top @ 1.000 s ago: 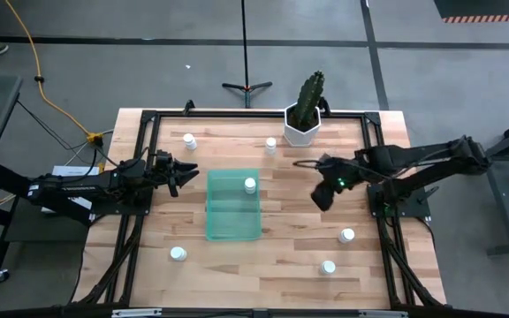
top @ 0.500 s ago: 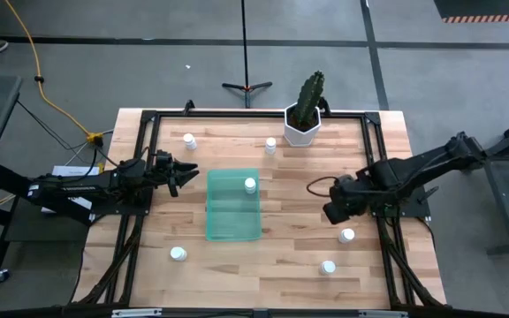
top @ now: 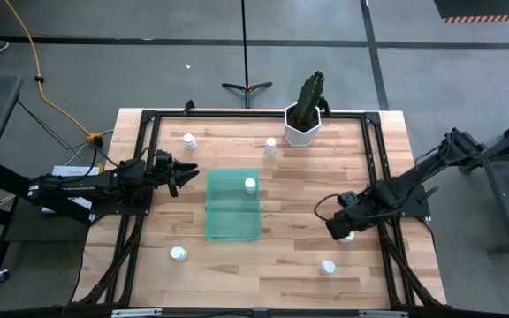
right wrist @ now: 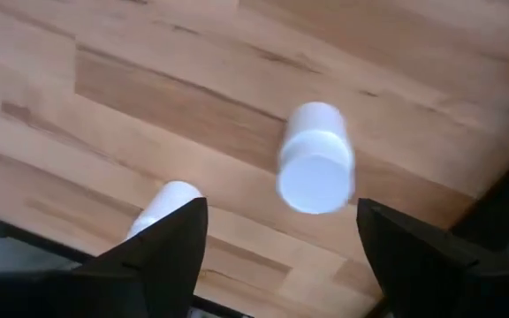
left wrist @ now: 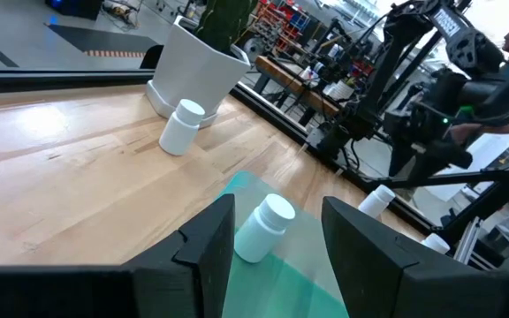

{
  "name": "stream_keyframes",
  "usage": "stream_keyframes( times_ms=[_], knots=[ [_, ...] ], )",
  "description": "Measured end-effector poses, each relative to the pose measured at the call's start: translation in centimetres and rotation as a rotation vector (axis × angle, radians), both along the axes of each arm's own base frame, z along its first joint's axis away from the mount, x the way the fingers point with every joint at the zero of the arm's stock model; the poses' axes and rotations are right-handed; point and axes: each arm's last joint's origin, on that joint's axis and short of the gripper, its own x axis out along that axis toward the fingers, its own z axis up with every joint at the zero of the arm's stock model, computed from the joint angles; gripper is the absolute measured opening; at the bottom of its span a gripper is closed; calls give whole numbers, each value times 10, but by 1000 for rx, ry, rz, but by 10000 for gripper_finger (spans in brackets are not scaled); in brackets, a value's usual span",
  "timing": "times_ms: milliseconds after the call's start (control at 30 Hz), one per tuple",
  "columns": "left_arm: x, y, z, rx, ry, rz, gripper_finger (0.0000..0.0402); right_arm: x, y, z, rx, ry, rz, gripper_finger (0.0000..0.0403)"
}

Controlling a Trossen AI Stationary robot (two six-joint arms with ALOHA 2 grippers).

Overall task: Pick and place pill bottles into a basket
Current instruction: Put the pill bottle into the blue bin

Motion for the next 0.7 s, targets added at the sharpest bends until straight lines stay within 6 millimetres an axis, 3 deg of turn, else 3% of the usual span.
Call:
stream_keyframes(
  times_ms=[300,700],
  knots=[
    [0,0,0,-1,0,0,205,-4,5,-29,-24,60,20,282],
    [0,0,0,-1,0,1,205,4,14,-52,-96,133,68,282]
  ],
)
